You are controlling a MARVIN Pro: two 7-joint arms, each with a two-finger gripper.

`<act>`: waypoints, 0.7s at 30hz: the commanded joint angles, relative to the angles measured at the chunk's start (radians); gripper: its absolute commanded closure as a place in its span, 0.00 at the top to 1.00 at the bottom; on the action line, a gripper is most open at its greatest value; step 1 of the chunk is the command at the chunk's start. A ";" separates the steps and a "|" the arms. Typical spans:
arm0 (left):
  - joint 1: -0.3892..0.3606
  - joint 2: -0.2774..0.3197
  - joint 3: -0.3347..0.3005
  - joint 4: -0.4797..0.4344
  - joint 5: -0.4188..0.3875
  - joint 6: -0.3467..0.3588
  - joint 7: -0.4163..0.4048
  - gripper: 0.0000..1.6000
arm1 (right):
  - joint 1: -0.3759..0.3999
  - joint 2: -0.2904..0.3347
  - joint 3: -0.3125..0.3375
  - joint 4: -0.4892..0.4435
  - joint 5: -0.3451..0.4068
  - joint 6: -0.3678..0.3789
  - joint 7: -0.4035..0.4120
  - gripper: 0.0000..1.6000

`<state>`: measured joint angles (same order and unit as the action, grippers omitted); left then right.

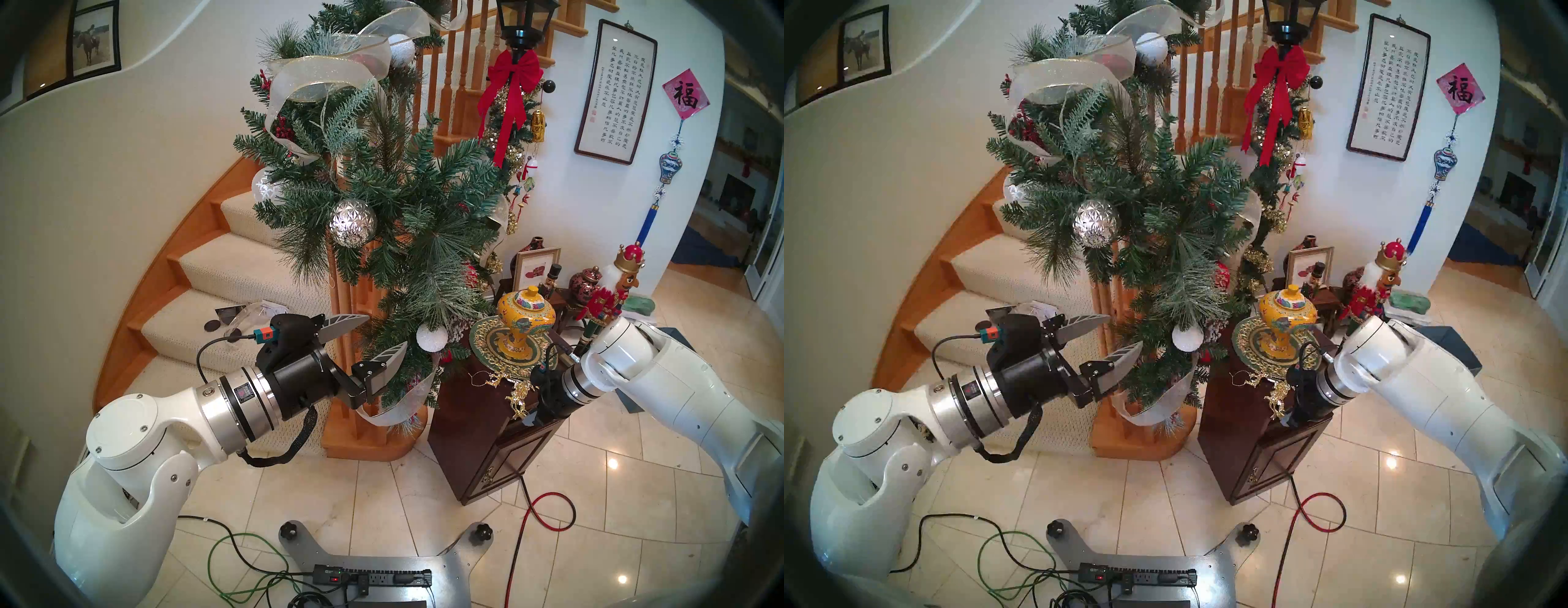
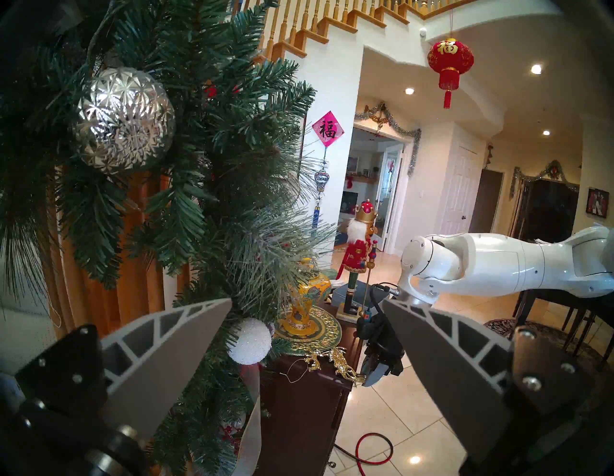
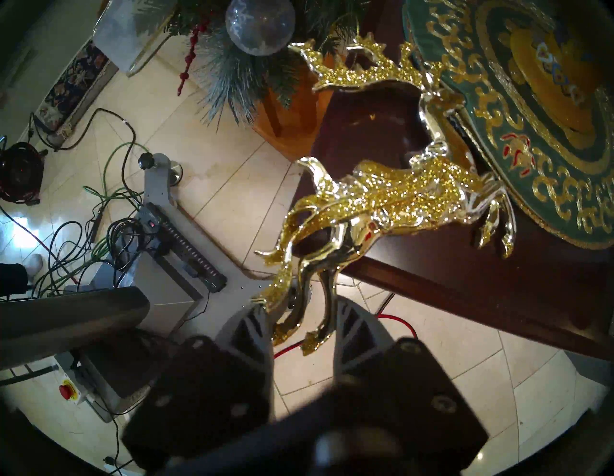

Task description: Hang the ornament onto the Christmas-tree-style decoration

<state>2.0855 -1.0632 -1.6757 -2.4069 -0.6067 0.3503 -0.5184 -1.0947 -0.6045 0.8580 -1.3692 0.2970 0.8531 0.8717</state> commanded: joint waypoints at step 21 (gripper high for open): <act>-0.001 0.000 -0.001 -0.006 0.000 -0.001 0.000 1.00 | -0.043 0.067 0.038 -0.119 0.047 -0.020 -0.029 0.00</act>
<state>2.0855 -1.0632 -1.6756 -2.4069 -0.6067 0.3503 -0.5184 -1.1309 -0.5674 0.8685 -1.4504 0.3303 0.8286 0.8508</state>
